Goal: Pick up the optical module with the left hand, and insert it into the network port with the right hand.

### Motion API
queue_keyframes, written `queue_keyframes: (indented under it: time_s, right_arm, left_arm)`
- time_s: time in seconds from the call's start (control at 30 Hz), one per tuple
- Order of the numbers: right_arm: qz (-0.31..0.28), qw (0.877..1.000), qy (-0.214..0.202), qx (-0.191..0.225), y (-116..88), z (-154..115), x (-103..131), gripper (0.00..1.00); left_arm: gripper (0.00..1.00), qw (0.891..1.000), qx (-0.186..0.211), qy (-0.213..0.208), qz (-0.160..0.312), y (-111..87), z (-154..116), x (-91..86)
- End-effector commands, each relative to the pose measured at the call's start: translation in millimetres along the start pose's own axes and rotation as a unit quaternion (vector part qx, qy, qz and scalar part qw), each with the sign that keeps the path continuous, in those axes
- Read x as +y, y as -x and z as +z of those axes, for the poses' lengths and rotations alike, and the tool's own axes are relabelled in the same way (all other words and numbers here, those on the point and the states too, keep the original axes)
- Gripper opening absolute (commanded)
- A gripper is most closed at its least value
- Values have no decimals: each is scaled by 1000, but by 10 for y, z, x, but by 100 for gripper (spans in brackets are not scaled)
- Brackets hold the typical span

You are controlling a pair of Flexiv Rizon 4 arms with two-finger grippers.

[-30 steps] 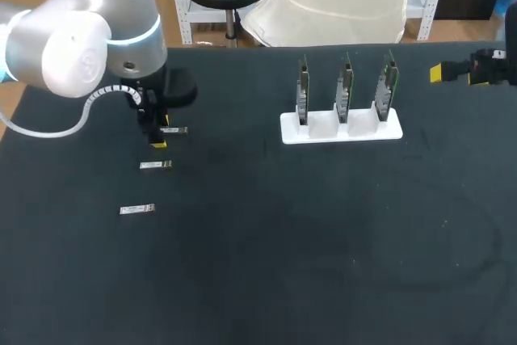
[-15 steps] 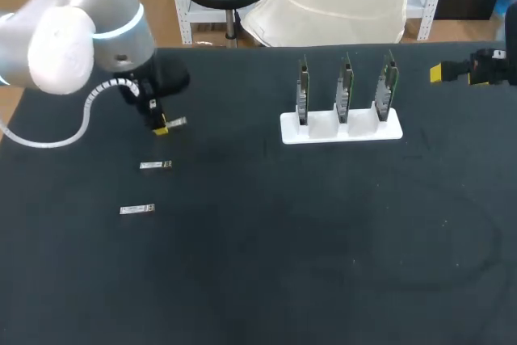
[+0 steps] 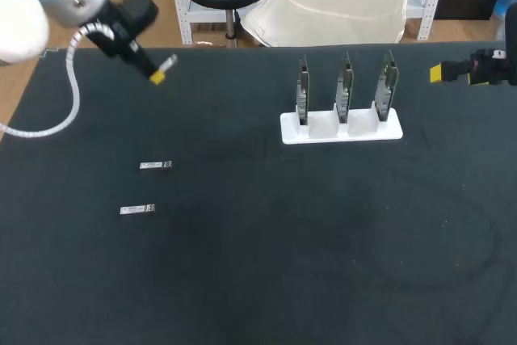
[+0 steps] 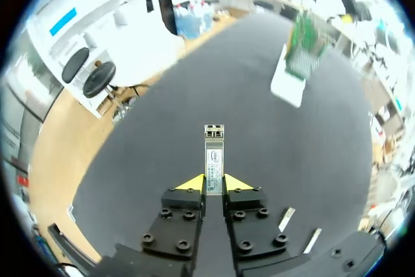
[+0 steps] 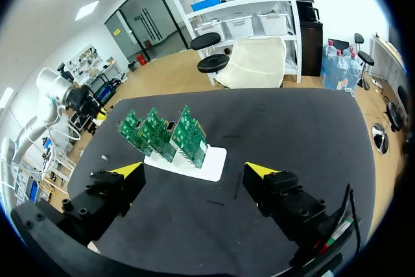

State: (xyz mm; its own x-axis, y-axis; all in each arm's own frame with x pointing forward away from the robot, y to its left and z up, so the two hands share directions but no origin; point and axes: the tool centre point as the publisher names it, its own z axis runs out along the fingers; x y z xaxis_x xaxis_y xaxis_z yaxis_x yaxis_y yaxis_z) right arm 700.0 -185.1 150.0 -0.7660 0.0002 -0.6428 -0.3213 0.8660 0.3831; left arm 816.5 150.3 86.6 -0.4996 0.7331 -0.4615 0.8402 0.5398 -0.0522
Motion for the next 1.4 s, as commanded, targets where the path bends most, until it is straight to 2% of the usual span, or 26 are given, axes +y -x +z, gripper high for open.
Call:
queue_keyframes:
  time_s: [0.03, 0.33, 0.5, 0.67, 1.0, 1.4]
  right_arm:
    - [0, 1000, 0, 0, 0, 0, 0, 100]
    - [0, 1000, 0, 0, 0, 0, 0, 100]
    - [0, 1000, 0, 0, 0, 0, 0, 100]
    - [0, 1000, 0, 0, 0, 0, 0, 100]
    - [0, 1000, 0, 0, 0, 0, 0, 100]
    - [0, 1000, 0, 0, 0, 0, 0, 100]
  left_arm:
    - [0, 992, -122, 12, -34, 121, -308, -136]
    - [0, 973, -228, -11, -19, 585, -650, -482]
    - [0, 959, -283, -24, -7, 804, -765, -682]
    - [0, 948, -315, -41, 12, 1001, -815, -837]
    - [0, 930, -355, -75, 56, 1381, -804, -1143]
    - [0, 900, -400, -153, 85, 1796, -693, -1547]
